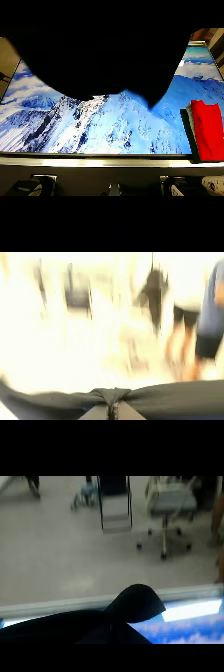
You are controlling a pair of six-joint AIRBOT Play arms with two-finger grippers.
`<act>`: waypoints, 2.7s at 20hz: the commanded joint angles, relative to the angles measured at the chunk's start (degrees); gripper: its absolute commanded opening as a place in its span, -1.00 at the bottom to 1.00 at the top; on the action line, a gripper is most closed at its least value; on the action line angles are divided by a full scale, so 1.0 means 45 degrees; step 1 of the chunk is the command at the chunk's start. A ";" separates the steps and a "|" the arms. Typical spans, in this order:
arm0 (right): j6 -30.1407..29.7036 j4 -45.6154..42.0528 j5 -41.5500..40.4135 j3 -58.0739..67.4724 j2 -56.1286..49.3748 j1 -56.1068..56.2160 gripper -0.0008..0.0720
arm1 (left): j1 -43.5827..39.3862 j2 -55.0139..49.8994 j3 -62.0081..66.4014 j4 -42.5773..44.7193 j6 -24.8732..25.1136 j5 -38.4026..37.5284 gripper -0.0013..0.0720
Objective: Fold the shirts.
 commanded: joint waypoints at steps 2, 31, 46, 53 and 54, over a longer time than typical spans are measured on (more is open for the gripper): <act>0.0029 -0.0879 -0.0738 0.1889 0.0612 0.0005 -0.93 | 0.0015 0.0631 0.1846 0.2652 -0.1345 -0.2307 -0.89; -0.0593 0.5357 0.6275 -1.0831 -0.4313 0.1379 0.48 | 0.2317 -0.3191 -0.7961 -0.1715 0.0194 -0.3755 -0.88; -0.2482 1.4314 -0.2467 -2.0312 -0.2807 0.2584 0.45 | 0.2259 -0.3191 -0.8267 -0.1729 0.0345 -0.4031 -0.88; -0.3507 1.0822 -0.0559 -1.4955 -0.1268 0.0971 -0.93 | 0.2584 -0.2919 -0.5838 -0.1724 0.1069 -0.3803 -0.88; -0.3507 0.9714 0.0097 -1.3255 -0.0529 0.0452 -0.93 | 0.2691 -0.2686 -0.4541 -0.1719 0.1064 -0.3793 -0.88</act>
